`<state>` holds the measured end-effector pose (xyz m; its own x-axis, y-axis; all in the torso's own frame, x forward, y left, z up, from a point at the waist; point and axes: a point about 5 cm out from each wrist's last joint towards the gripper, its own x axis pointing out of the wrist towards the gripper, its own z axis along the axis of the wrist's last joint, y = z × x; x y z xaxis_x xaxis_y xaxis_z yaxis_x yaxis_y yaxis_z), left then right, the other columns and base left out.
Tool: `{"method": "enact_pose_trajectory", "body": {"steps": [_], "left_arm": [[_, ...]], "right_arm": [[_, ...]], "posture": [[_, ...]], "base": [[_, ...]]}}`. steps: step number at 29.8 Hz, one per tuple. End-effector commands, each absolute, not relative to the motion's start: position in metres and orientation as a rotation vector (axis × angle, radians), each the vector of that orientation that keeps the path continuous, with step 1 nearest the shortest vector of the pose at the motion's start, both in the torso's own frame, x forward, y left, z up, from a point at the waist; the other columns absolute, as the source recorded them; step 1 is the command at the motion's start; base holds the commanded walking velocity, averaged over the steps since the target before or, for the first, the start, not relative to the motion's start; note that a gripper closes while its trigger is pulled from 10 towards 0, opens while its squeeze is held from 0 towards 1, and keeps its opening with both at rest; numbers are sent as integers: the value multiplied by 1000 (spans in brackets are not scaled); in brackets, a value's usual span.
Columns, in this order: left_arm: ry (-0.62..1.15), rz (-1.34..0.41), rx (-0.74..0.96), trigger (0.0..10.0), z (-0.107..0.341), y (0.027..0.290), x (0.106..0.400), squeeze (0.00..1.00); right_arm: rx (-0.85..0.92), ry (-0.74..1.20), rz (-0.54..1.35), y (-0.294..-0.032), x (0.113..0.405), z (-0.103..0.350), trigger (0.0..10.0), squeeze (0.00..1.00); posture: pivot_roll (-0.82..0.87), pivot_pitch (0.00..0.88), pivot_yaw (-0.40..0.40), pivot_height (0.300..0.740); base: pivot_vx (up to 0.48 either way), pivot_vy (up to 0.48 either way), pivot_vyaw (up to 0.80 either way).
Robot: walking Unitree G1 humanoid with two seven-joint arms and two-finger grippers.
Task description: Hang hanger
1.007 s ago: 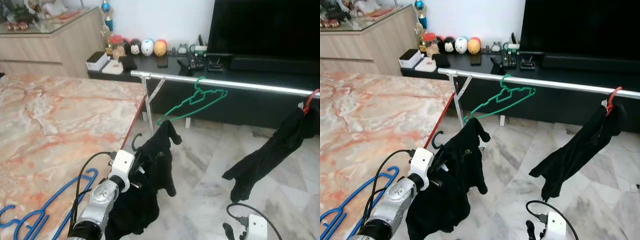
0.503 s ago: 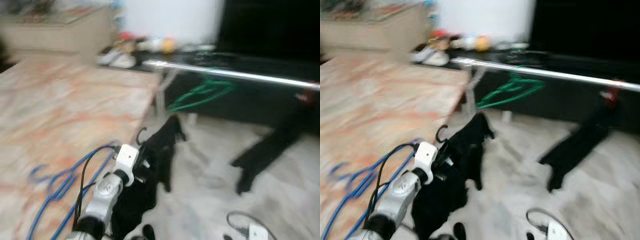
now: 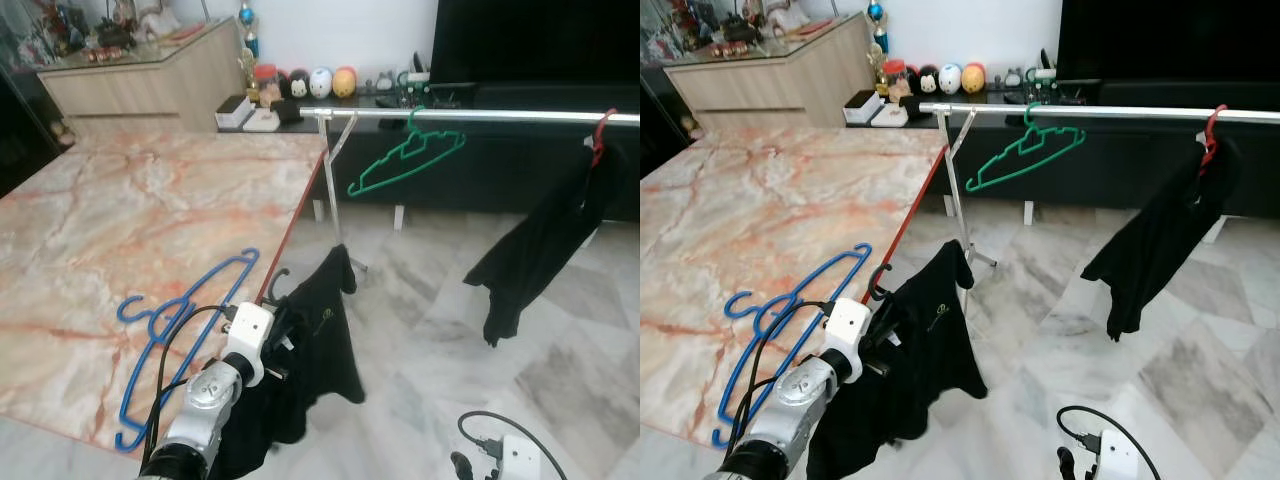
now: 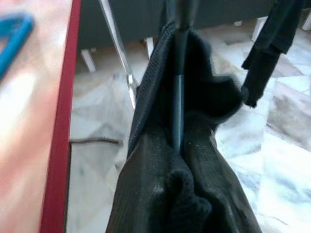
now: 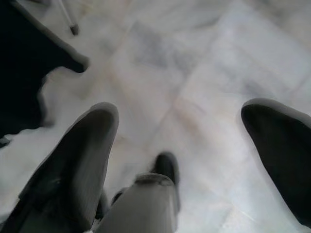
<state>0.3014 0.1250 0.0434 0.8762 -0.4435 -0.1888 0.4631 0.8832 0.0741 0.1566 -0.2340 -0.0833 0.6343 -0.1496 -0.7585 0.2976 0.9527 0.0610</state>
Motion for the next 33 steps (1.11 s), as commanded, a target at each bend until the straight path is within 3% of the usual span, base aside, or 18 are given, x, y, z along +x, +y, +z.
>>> {"method": "enact_pose_trajectory", "body": {"steps": [1,33], "left_arm": [[157,-454,125,10000,45,133,302,0],[157,-461,124,10000,46,130,304,0]], "right_arm": [[202,849,-251,-229,157,-85,10000,0],[199,847,-253,-231,158,-84,10000,0]], "posture": [[-54,0,79,740],[-51,0,72,740]], "base": [[-296,0,0],[-297,0,0]]}}
